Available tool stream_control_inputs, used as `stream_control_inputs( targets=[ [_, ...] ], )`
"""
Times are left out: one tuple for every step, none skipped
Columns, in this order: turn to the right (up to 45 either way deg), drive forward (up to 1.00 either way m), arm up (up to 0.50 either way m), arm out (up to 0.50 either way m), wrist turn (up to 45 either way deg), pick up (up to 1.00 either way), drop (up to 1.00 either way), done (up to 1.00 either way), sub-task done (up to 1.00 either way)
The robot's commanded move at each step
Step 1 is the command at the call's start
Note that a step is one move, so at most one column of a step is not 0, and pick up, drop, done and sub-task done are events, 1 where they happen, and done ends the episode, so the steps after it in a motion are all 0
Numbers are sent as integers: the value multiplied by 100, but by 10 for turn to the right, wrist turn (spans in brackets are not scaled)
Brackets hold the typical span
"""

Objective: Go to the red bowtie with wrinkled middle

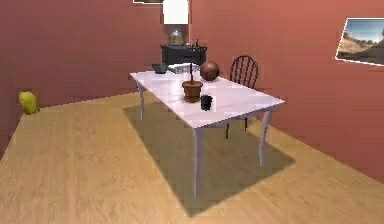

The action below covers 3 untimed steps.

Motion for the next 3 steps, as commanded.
stream_control_inputs(
  targets=[
    [450, 0, 0, 0, 0, 0, 0, 0, 0],
    [390, 0, 0, 0, 0, 0, 0, 0, 0],
    [0, 85, 0, 0, 0, 0, 0, 0, 0]
  ],
)
